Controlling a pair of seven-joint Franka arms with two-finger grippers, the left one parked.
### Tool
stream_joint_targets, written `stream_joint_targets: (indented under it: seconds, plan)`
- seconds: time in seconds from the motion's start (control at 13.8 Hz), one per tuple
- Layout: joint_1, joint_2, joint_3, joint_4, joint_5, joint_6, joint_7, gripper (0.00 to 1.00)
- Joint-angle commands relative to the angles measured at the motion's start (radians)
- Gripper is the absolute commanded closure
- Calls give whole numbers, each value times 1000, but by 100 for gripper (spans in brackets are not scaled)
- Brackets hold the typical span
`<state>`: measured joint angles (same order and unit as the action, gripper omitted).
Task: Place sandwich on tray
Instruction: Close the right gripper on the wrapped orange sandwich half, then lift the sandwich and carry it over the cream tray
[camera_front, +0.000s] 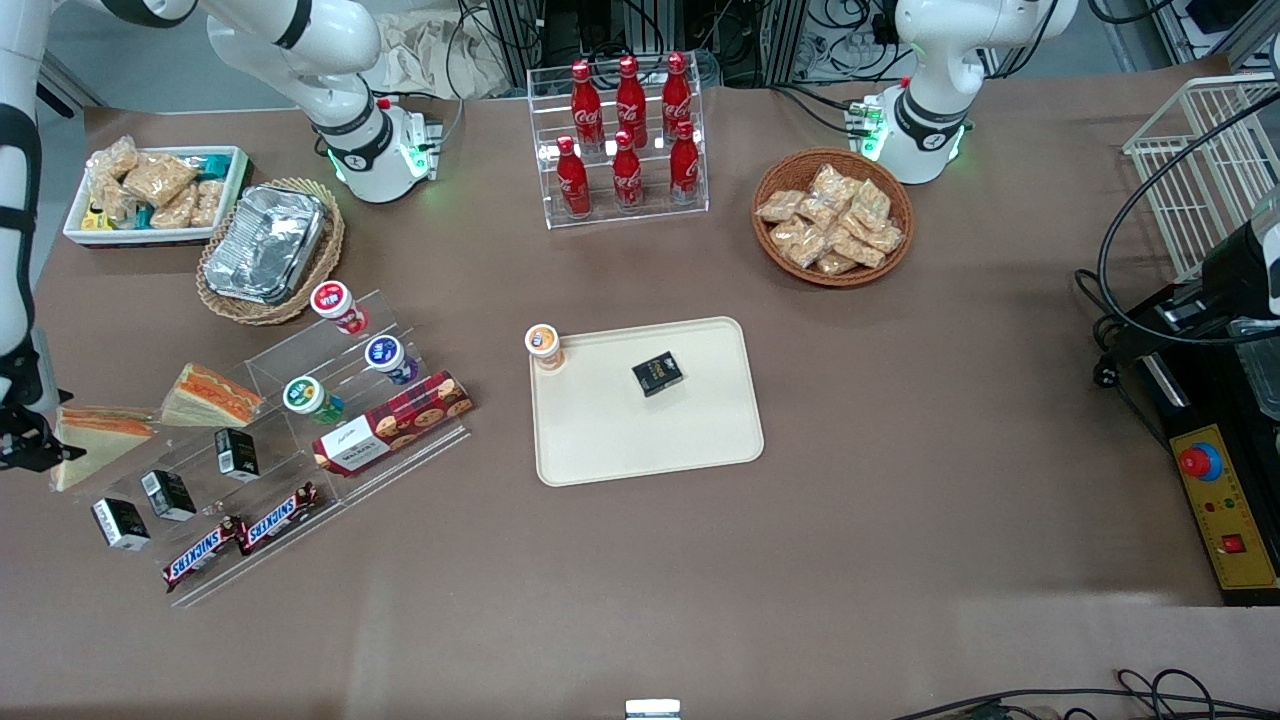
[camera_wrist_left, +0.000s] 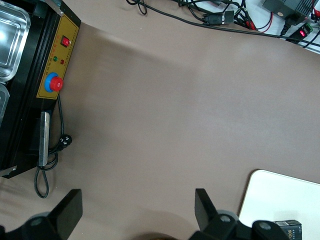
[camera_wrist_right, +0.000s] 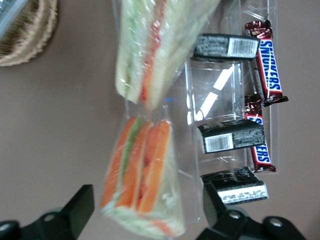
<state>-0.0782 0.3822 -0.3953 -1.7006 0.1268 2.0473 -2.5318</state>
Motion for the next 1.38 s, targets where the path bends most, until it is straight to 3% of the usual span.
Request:
stream_joint_targets:
  seconds: [0.0, 0.14, 0.22, 0.51, 0.8, 1.09, 1.3]
  plan:
    - [-20, 60, 3, 21, 83, 33, -86, 46]
    - [-18, 61, 3, 21, 93, 46, -94, 96]
    - [-18, 60, 3, 21, 100, 50, -90, 100]
    - [9, -58, 9, 27, 122, 33, -68, 100]
    - [135, -242, 7, 33, 59, -88, 307, 100]
    - [398, -289, 9, 61, -73, -260, 762, 100]
    - [616, -278, 9, 59, -81, -286, 1029, 100]
